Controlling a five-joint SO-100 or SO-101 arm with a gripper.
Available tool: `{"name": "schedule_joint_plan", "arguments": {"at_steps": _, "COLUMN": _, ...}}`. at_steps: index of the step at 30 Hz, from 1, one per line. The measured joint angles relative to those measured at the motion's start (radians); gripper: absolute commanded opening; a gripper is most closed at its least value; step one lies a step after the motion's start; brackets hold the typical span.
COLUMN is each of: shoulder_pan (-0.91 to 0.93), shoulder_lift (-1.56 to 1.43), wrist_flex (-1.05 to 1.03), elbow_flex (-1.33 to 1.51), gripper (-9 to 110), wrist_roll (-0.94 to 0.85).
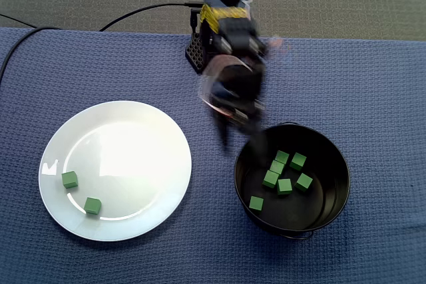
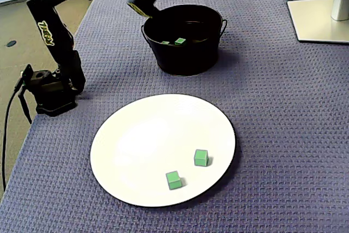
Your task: Pick up the items on the white plate and put them in the black container.
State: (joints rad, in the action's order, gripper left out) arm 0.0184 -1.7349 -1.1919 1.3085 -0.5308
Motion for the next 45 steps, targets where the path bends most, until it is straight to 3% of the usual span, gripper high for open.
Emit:
{"name": "schedule_joint_plan", "arguments": {"at_steps": 6, "shoulder_pan": 0.466, "shoulder_lift": 0.061, "wrist_flex": 0.005, "elbow_flex": -0.206, "gripper": 34, "wrist_roll": -0.117}}
{"name": "schedule_joint_plan", "arguments": {"at_steps": 12, "shoulder_pan": 0.683, "shoulder_lift": 0.311, "wrist_flex": 0.127, "elbow_flex": -0.229, "gripper": 31, "wrist_roll": -0.190}}
{"name": "schedule_joint_plan", "arguments": {"at_steps": 30, "shoulder_pan": 0.830, "shoulder_lift": 0.787, "wrist_flex": 0.374, "elbow_flex": -0.264, "gripper": 32, "wrist_roll": -0.495}}
{"name": "schedule_joint_plan", "arguments": {"at_steps": 45, "shoulder_pan": 0.827, "shoulder_lift": 0.862, "wrist_flex": 0.505, "elbow_flex": -0.232, "gripper": 28, "wrist_roll": -0.515}}
